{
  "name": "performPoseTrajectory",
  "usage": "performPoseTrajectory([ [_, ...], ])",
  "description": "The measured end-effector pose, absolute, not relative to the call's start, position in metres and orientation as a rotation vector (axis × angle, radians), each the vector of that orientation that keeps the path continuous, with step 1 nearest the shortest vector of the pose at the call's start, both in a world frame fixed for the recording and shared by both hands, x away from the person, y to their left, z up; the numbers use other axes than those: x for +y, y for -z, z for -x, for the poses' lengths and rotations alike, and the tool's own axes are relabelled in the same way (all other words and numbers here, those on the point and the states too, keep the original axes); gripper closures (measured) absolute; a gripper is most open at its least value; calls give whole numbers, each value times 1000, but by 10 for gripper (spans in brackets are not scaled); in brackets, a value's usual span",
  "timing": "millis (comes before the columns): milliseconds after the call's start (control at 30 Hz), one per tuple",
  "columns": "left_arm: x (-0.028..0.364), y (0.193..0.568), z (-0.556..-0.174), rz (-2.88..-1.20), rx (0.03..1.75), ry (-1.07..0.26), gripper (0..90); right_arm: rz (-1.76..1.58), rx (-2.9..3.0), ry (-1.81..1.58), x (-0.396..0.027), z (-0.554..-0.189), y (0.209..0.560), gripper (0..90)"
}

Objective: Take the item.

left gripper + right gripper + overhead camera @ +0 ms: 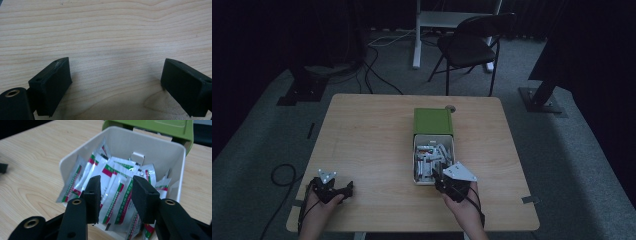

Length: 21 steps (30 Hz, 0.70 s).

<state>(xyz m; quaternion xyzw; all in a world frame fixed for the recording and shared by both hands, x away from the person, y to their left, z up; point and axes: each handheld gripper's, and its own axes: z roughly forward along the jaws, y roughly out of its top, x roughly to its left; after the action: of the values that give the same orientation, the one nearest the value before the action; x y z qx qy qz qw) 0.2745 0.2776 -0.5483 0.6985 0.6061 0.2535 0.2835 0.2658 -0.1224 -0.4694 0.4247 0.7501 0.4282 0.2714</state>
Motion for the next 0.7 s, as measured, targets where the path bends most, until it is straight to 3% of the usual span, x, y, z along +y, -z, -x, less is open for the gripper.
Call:
performPoseTrajectory([
  [700,278,548,-274,-1869,1623,-679,100,-1226,1993,-1070,-126,-268,488,677],
])
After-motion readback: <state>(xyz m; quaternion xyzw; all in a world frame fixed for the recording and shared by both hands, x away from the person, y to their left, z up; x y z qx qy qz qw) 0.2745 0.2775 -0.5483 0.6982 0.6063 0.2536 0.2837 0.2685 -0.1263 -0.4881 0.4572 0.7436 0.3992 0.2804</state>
